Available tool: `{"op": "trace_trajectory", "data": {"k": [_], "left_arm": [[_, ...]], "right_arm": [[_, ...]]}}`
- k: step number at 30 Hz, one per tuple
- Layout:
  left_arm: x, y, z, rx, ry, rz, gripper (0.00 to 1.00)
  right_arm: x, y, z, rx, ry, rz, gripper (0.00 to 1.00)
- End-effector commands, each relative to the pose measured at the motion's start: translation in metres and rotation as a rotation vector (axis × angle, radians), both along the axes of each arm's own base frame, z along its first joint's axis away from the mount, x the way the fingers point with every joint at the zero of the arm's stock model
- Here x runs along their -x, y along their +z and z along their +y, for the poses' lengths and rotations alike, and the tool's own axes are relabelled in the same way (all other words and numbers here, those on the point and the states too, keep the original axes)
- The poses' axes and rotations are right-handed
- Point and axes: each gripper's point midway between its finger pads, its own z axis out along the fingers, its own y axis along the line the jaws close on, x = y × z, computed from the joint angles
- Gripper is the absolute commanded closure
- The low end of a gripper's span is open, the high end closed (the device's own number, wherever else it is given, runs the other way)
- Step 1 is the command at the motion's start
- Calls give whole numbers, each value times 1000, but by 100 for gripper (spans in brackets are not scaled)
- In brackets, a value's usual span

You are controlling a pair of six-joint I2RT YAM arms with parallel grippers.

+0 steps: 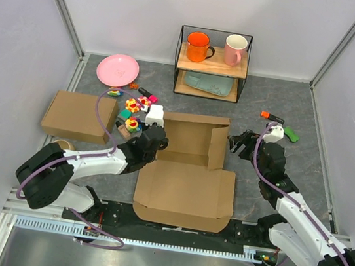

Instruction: Fold the paper box

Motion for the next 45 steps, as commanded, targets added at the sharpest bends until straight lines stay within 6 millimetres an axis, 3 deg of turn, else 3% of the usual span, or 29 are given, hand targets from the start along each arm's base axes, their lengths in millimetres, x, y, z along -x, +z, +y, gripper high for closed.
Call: {"op": "trace_trajectory", "data": {"k": [1, 8, 19, 28, 33, 38, 45], "left_arm": [[14, -25, -3, -68, -73, 73, 98], [15, -27, 0, -73, -65, 76, 98], [17, -31, 2, -78, -60, 83, 98], [16, -25, -4, -75, -92, 60, 98], [16, -20, -6, -76, -102, 46, 98], [17, -18, -8, -70, -107, 37, 98], [17, -15, -8, -57, -106, 22, 98]], "right_arm": [[2, 35, 22, -71, 84, -122, 20], [5, 39, 10, -83, 28, -151, 20], [11, 17, 0, -49, -8, -96, 20], [1, -3, 30, -6, 113, -17, 20], [-12, -10, 32, 105, 64, 12, 21], [-23, -12, 25, 219, -31, 11, 30], [-33, -36, 17, 356, -135, 62, 59]]}}
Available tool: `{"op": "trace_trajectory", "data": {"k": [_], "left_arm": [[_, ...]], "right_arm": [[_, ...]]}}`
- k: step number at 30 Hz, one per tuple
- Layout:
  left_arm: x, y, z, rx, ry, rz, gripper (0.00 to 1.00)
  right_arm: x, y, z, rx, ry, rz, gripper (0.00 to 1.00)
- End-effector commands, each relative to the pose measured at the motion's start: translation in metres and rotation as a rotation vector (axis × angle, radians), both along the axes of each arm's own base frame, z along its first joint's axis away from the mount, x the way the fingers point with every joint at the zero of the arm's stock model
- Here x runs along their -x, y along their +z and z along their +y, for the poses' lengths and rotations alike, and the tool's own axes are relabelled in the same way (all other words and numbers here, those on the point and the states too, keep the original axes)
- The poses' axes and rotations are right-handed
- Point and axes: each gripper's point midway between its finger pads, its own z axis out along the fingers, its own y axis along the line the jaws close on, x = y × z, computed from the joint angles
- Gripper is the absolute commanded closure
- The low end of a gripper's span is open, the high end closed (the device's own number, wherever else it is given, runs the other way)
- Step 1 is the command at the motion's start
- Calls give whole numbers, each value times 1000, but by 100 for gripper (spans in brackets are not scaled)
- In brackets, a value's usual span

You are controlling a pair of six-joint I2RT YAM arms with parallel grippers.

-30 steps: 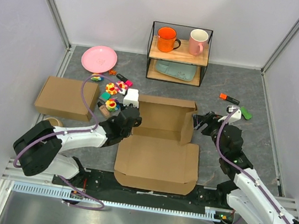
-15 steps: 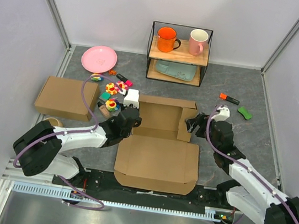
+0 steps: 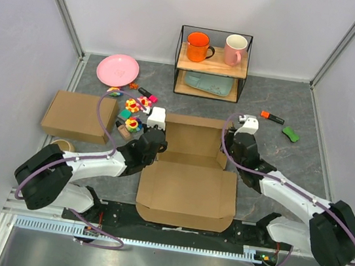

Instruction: Fold the paper box

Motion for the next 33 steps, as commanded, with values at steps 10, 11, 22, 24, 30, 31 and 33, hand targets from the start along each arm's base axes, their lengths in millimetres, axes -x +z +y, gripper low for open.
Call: {"op": "trace_trajectory", "data": {"k": [10, 11, 22, 24, 30, 31, 33], "left_arm": [[12, -11, 3, -40, -32, 28, 98], [12, -11, 3, -40, -31, 27, 98], [12, -8, 4, -24, -20, 26, 98], [12, -8, 4, -17, -15, 26, 98], [2, 14, 4, 39, 23, -62, 98], [0, 18, 3, 46, 26, -87, 98], [-5, 24, 6, 24, 33, -144, 98]], "right_arm": [[-8, -27, -25, 296, -210, 50, 100], [-7, -28, -26, 300, -214, 50, 100], [15, -47, -29, 278, -191, 81, 100], [16, -49, -28, 268, -185, 81, 100], [6, -16, -16, 143, -184, -53, 100], [4, -10, -19, 129, -201, -82, 100], [-5, 8, -14, 78, -213, -161, 100]]}}
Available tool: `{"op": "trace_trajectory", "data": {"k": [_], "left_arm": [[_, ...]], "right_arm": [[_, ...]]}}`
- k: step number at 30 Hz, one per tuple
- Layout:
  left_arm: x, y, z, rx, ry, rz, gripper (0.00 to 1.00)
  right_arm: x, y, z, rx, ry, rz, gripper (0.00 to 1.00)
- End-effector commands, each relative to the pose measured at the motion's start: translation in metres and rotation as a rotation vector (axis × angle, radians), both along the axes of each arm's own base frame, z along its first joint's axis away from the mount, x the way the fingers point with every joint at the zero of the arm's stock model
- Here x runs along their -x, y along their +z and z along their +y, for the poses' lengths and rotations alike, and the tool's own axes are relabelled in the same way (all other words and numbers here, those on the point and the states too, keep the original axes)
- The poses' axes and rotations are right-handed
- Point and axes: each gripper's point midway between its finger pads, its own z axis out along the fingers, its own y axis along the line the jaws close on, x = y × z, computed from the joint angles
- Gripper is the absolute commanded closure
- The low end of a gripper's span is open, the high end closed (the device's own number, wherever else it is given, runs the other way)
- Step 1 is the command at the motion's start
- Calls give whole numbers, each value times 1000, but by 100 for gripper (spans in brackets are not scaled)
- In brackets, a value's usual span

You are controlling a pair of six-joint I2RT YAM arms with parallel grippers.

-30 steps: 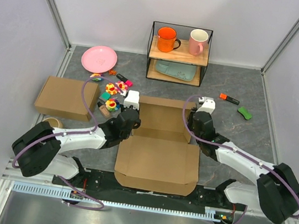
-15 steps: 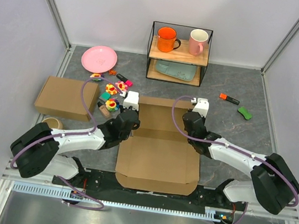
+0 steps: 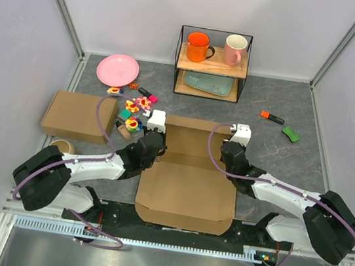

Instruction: Fold the paper box

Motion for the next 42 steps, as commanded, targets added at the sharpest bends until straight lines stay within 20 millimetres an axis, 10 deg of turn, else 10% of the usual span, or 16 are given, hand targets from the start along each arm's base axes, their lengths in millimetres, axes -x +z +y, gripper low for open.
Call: {"op": "trace_trajectory", "data": {"k": [1, 11, 21, 28, 35, 42], "left_arm": [[-16, 42, 4, 77, 56, -209, 98], [-42, 86, 5, 40, 120, -554, 98], [-72, 54, 22, 141, 146, -485, 98], [-62, 25, 23, 210, 119, -416, 98], [-59, 26, 24, 144, 95, -402, 98], [-63, 26, 25, 101, 117, -401, 98]], "right_arm": [[-22, 44, 2, -127, -68, -208, 100], [-61, 64, 24, -223, -99, -399, 100], [-103, 69, 18, -212, -121, -425, 100], [-108, 34, 10, -163, -120, -340, 99], [-71, 5, -2, -197, -130, -208, 52], [-40, 33, -11, -206, -90, -190, 27]]}}
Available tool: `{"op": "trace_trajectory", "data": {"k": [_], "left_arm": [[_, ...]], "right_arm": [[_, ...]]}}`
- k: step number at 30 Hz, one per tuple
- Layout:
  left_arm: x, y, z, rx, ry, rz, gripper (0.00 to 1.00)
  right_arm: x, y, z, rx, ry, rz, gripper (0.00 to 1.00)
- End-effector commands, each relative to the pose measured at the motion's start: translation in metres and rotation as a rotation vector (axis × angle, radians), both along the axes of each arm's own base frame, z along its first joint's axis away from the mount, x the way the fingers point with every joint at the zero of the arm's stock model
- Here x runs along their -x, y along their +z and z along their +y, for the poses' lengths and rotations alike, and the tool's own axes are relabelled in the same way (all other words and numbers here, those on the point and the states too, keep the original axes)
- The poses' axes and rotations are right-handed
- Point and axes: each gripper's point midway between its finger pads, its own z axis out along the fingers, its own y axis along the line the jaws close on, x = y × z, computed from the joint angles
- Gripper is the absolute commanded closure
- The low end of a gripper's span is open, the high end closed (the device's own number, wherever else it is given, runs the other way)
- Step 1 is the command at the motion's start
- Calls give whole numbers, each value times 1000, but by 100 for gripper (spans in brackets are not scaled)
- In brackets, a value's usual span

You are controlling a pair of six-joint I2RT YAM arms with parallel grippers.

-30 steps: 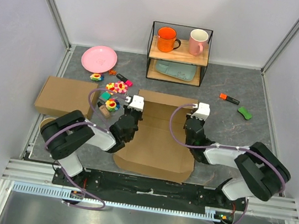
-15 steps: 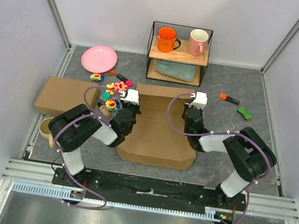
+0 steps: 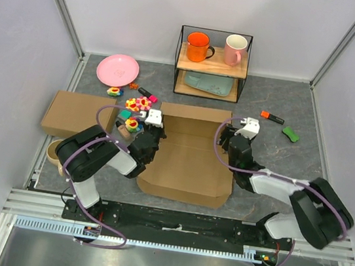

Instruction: Fold the paper box

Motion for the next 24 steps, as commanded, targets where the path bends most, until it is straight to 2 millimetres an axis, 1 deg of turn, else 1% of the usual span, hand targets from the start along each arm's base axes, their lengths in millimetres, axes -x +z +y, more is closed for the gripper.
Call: {"op": "trace_trajectory", "data": {"k": [1, 2, 3, 5, 6, 7, 8, 9, 11, 12, 14, 15, 16, 17, 19, 20, 22, 23, 24], "left_arm": [[-5, 26, 10, 83, 65, -78, 98], [-5, 25, 10, 79, 64, -75, 98], [-5, 24, 10, 73, 64, -70, 98], [-5, 24, 8, 69, 58, -68, 98], [-5, 24, 7, 65, 58, -67, 98], [-6, 24, 7, 61, 59, -67, 98], [-6, 25, 7, 62, 59, -68, 98], [-6, 24, 6, 60, 59, -67, 98], [-6, 24, 6, 58, 59, -68, 98], [-5, 24, 5, 57, 56, -67, 98], [-4, 25, 5, 58, 56, -67, 98], [-3, 25, 5, 58, 55, -67, 98], [-3, 25, 4, 58, 55, -67, 98], [-3, 25, 4, 58, 53, -67, 98], [-3, 25, 4, 59, 52, -68, 98], [-2, 24, 5, 31, 51, -69, 98], [-1, 25, 5, 26, 49, -70, 98], [-1, 25, 5, 26, 49, -70, 98], [-2, 24, 5, 23, 51, -69, 98]], "right_arm": [[18, 20, -5, -48, 13, 11, 25], [26, 15, -5, -34, 27, 49, 24], [30, 28, -3, -51, 43, 30, 22], [41, 31, -1, -48, 73, 47, 20], [46, 41, -2, -66, 85, 22, 17], [50, 44, 0, -75, 106, 16, 15], [52, 45, -2, -73, 107, 14, 13], [53, 50, -3, -77, 109, 4, 11], [55, 55, -4, -83, 106, 1, 10], [56, 66, -5, -108, 107, -32, 10], [56, 90, -1, -162, 130, -108, 9], [56, 106, -2, -185, 130, -152, 8], [54, 114, -3, -191, 120, -165, 7], [47, 131, -5, -204, 99, -185, 7], [39, 143, -3, -244, 99, -186, 6], [31, 155, -4, -276, 117, -204, 5], [23, 173, -2, -341, 146, -251, 5], [13, 176, -3, -357, 141, -248, 5], [8, 177, 5, -360, 185, -234, 4]]}}
